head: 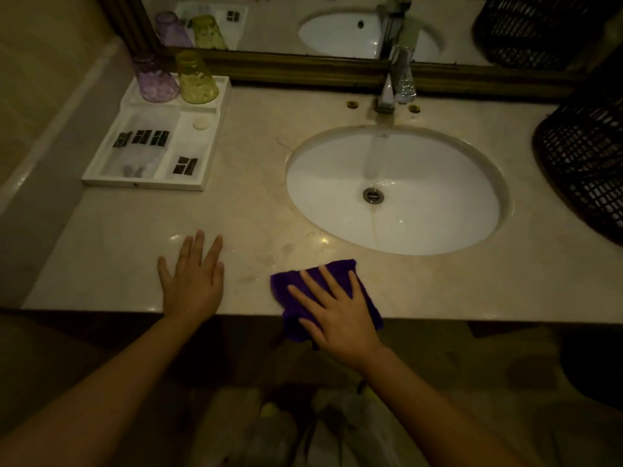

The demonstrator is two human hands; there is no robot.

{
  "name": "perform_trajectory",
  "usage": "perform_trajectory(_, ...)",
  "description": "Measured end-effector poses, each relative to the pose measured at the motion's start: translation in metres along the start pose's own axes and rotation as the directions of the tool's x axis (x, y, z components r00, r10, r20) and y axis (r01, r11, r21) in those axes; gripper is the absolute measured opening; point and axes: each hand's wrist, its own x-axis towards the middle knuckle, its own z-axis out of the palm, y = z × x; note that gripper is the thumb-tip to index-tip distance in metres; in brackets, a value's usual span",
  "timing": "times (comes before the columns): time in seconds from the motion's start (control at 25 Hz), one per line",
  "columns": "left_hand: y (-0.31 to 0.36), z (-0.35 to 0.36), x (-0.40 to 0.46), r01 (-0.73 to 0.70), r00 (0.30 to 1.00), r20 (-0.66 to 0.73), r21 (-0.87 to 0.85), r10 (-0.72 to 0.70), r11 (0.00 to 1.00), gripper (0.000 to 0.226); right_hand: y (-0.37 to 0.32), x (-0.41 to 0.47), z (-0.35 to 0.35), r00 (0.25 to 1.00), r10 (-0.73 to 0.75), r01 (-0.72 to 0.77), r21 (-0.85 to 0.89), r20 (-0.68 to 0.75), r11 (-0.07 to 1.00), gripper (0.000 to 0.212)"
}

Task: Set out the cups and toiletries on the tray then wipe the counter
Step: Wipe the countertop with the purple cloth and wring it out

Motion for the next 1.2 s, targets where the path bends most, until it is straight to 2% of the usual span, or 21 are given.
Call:
perform_trajectory(0.2,-0.001,-0.005,0.003,-0.016,0.995,0.099,-0.002,0.016,1.0,0.053,0.03,-0.03,-0.004,0.95,-0.308,0.306,0.043,0.056,0.951,0.05)
perform_trajectory(0.28,-0.011,-0.009,0.005,-0.072,0.988,0.133,-0.006,0.072,0.997,0.053,0.044,-0.046,-0.006,0.952,-0.304,0.301,0.087,0.028,0.95,0.05)
perform_trajectory(0.32,-0.019,-0.012,0.006,-0.13,0.983,0.129,-0.008,0.13,0.991,0.053,0.048,-0.049,-0.007,0.973,-0.229,0.227,0.147,-0.004,0.963,0.05)
perform_trajectory(0.4,-0.04,-0.018,0.008,-0.265,0.958,0.104,-0.033,0.267,0.964,0.055,0.045,-0.04,-0.009,0.997,0.042,-0.025,0.277,-0.058,0.961,0.049)
perform_trajectory(0.48,-0.06,-0.021,0.011,-0.323,0.939,0.12,-0.029,0.324,0.946,0.058,0.032,-0.009,-0.009,0.948,0.313,-0.278,0.333,-0.057,0.901,0.052)
perform_trajectory(0.52,-0.067,-0.021,0.013,-0.298,0.946,0.136,-0.004,0.296,0.955,0.059,0.025,0.008,-0.008,0.915,0.401,-0.369,0.31,-0.044,0.876,0.054)
perform_trajectory(0.64,-0.073,-0.02,0.015,-0.185,0.976,0.131,0.067,0.175,0.981,0.064,0.012,0.048,-0.003,0.855,0.517,-0.503,0.185,-0.038,0.844,0.057)
perform_trajectory(0.76,-0.072,-0.018,0.014,-0.192,0.977,0.107,0.072,0.184,0.979,0.069,0.006,0.081,-0.002,0.818,0.574,-0.561,0.166,-0.038,0.811,0.062)
perform_trajectory(0.88,-0.074,-0.015,0.015,-0.187,0.98,0.084,0.071,0.181,0.98,0.067,-0.007,0.125,-0.005,0.861,0.508,-0.498,0.164,-0.025,0.851,0.065)
perform_trajectory(1.04,-0.074,-0.013,0.016,-0.19,0.981,0.056,0.061,0.187,0.98,0.068,-0.024,0.159,-0.006,0.974,0.226,-0.224,0.087,-0.012,0.971,0.066)
perform_trajectory(1.2,-0.075,-0.014,0.017,-0.198,0.98,0.042,0.049,0.196,0.979,0.069,-0.036,0.136,-0.001,0.999,-0.031,0.033,0.054,-0.027,0.998,0.065)
